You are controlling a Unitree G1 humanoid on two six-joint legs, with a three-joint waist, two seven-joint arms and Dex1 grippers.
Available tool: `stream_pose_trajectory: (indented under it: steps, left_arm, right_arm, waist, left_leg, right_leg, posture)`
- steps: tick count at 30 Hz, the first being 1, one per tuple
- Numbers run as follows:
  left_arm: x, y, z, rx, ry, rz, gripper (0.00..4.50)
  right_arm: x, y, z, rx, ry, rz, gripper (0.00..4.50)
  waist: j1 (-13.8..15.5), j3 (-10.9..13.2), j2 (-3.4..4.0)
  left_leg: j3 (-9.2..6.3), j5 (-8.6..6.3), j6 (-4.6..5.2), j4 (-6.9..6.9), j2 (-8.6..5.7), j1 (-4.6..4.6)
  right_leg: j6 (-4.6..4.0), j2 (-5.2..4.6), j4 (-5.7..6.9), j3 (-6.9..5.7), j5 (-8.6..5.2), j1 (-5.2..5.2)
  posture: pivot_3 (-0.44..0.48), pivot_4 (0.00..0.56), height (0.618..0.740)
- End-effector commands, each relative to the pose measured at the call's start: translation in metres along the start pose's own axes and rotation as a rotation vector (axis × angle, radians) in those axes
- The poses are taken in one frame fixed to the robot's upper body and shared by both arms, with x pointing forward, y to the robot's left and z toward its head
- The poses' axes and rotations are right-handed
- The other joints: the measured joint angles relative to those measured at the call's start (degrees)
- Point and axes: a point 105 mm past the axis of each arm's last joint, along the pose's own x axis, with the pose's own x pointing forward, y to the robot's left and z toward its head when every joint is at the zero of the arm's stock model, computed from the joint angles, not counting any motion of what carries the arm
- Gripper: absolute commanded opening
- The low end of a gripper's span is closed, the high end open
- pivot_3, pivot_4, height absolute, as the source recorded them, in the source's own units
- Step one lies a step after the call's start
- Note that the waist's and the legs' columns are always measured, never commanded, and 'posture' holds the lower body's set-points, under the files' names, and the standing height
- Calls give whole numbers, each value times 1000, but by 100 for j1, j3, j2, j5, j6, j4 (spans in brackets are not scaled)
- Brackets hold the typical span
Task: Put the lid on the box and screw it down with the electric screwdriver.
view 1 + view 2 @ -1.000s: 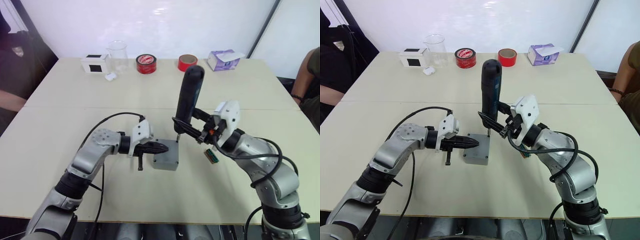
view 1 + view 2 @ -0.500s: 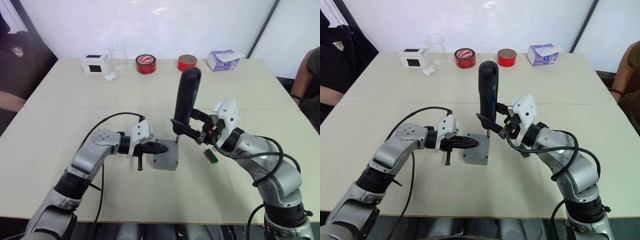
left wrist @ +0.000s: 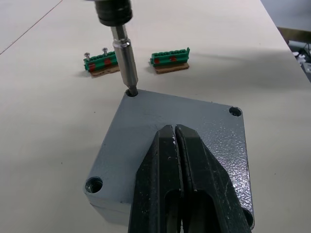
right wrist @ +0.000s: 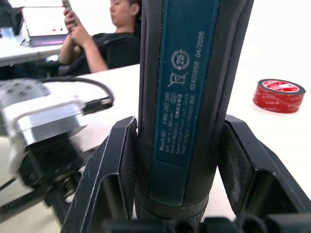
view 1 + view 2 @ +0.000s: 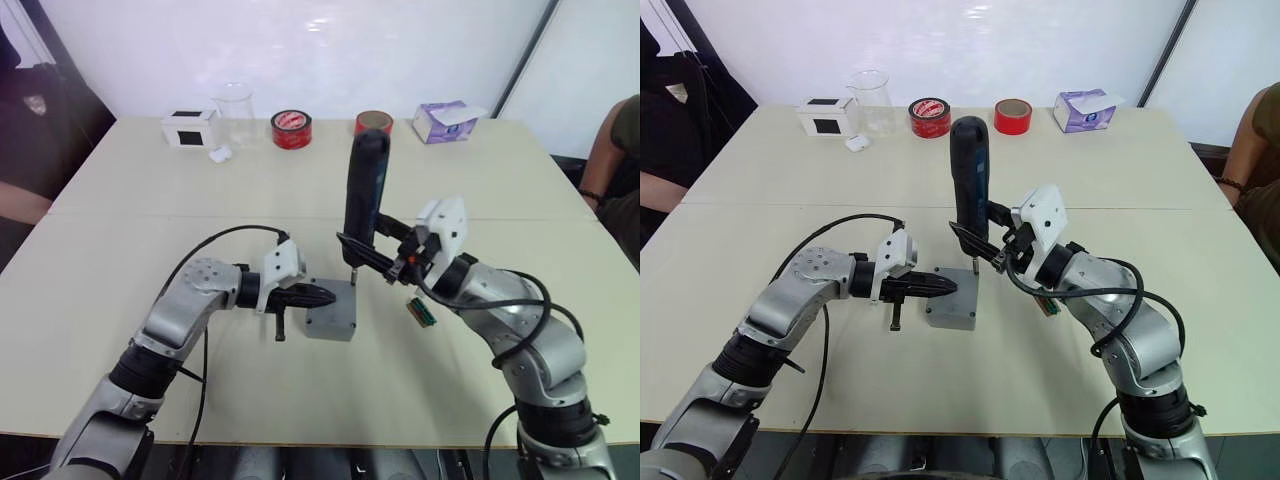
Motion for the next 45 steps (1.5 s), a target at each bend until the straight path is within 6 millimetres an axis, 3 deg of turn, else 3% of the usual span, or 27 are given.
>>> stream_pose_trajectory:
  steps: [1, 4, 14, 29, 35, 45]
  left_arm:
    - [-1, -2, -10, -18, 36, 1, 0]
    - [-1, -2, -9, -17, 36, -1, 0]
    - [-1, -1, -9, -14, 37, 2, 0]
    - [-2, -3, -10, -17, 43, -2, 0]
    - [-1, -3, -11, -17, 48, -3, 0]
    - [-1, -4, -12, -17, 51, -5, 0]
  right_arm:
    - [2, 2, 16, -48, -61, 10, 1795]
    - [1, 3, 15, -48, -61, 15, 1795]
    - [-7, 9, -24, -18, 121, 39, 1795]
    - [-18, 5, -59, 77, 243, -16, 1795]
    - [-20, 8, -64, 81, 262, -11, 1795]
    - [-20, 6, -60, 67, 258, -13, 1795]
  waist:
    - [0, 0, 0]
    - [0, 0, 0]
    - [2, -6, -3]
    - [8, -82, -33]
    - [6, -94, -45]
    - [7, -98, -50]
  left_leg:
    - [0, 0, 0, 0, 0, 0]
    - [0, 0, 0, 0, 0, 0]
    - [-1, 0, 0, 0, 0, 1]
    - [-2, -1, 1, -3, 1, 21]
    - [-2, -12, 16, -17, 7, 103]
    - [-4, -13, 17, -18, 16, 102]
  right_leg:
    - [0, 0, 0, 0, 0, 0]
    - [0, 0, 0, 0, 0, 0]
    - [-1, 0, 0, 0, 0, 1]
    - [-19, -1, -5, -1, -11, 25]
    - [-49, -6, -28, -5, -34, 108]
    - [-50, -12, -28, -5, -34, 108]
  posture:
    - [0, 150, 740]
    - [0, 150, 740]
    - [0, 150, 740]
    - [0, 150, 740]
    - [0, 150, 740]
    - [0, 150, 740]
